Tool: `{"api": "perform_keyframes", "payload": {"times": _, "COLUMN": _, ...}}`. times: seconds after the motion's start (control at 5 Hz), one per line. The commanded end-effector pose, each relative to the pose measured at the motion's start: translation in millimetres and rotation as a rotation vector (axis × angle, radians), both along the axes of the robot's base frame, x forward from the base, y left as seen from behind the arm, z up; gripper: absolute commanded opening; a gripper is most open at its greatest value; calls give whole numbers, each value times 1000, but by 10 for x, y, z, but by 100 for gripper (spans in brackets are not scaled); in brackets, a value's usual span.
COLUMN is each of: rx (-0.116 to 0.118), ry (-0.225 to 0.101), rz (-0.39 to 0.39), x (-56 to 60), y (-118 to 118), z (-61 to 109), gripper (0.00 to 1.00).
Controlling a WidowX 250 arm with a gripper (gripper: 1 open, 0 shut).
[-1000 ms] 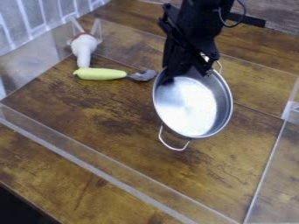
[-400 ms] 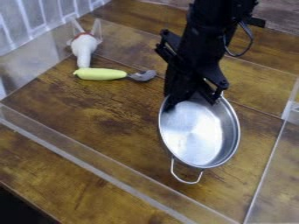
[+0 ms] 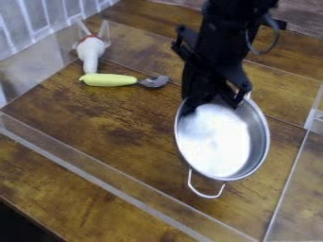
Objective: Remove the mushroom from the silver pot and put it on the table
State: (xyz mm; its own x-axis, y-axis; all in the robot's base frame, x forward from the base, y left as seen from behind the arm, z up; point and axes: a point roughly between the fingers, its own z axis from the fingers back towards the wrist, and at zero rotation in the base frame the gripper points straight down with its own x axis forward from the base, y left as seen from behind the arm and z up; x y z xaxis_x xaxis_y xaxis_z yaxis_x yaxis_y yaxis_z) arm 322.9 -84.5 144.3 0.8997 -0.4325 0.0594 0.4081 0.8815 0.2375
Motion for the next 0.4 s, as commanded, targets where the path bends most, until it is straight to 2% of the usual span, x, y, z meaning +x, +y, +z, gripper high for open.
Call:
{"api": "perform_keyframes", "payload": {"times": 0.0, "rx": -27, "ry": -64, "rz": -102, "x": -107, "y": -87, "z": 126, "gripper": 0}}
{"api": "perform_keyframes", "payload": {"times": 0.2, "rx": -19, "ry": -85, "rz": -54, "x": -32, "y": 100, "z": 192, "gripper": 0}}
